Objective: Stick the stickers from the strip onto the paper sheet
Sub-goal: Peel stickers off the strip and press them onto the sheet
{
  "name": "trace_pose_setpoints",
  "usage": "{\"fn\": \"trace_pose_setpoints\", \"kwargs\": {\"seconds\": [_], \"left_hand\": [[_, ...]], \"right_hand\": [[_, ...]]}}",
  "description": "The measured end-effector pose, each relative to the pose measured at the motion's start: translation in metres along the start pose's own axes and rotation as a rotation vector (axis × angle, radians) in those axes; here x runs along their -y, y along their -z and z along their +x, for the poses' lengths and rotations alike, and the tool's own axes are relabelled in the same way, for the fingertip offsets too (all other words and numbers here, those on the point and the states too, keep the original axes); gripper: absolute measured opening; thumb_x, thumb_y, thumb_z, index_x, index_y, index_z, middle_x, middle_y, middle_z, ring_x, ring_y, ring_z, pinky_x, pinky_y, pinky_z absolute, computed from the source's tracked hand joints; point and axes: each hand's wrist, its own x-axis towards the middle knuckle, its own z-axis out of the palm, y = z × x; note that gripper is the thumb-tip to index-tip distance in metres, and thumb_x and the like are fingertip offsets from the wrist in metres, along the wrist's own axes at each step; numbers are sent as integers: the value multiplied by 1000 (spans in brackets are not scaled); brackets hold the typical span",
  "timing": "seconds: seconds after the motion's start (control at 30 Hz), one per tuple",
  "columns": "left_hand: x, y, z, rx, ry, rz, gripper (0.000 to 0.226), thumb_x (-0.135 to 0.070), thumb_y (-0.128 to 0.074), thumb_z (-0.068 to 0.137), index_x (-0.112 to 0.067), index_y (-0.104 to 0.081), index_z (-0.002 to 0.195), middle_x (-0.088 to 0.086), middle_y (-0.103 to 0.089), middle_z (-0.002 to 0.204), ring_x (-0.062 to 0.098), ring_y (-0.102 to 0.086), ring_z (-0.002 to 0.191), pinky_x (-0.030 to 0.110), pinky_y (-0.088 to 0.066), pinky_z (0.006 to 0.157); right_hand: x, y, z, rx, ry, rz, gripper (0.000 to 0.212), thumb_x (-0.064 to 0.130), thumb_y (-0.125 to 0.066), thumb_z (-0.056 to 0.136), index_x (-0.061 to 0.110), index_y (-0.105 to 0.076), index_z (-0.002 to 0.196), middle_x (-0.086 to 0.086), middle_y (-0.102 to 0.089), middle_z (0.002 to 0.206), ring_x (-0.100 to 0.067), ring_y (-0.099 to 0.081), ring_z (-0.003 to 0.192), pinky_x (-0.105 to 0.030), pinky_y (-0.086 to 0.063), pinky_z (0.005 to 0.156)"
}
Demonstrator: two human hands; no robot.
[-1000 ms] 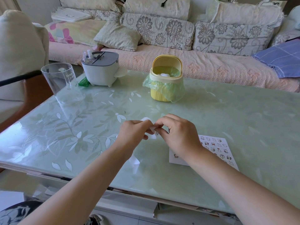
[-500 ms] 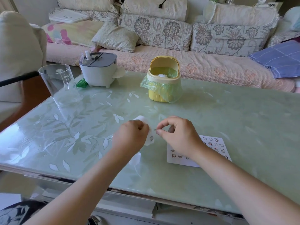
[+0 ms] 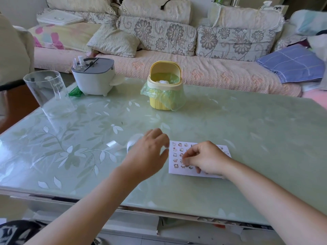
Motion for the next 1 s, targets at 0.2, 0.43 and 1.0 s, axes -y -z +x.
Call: {"fn": "trace_pose_setpoints", "kwargs": {"seconds": [0.2,0.43,1.0], "left_hand": [[3,-29,-14,333,-75,-117,16,-20,-66,87,-25,-73,100,-11,-64,111,12,-56,105,34,-50,86],[5,-33,-15,328,-29,-132,13,-23,-68,87,-28,-75,97,-15,-66,114,6,-57,108,27,-49,88],[7,-35,-20,298,-85,-121,18,-22,-65,87,-33,-75,97,-14,-67,108,12,-60,101,33,-52,80]], "right_hand": [[-12,-5,-5,32,-13,-72,5,22,-74,82,17,-76,83,-5,-76,86,-12,-55,49,-18,-38,48],[-14,-12,-2,2,17,-154,6,26,-72,82,23,-75,78,0,-75,81,-12,-56,48,-20,-44,53],[2,-22,6,-45,-12,-401,9,39,-78,75,35,-73,68,13,-71,77,-11,-64,64,-24,-51,63]]}}
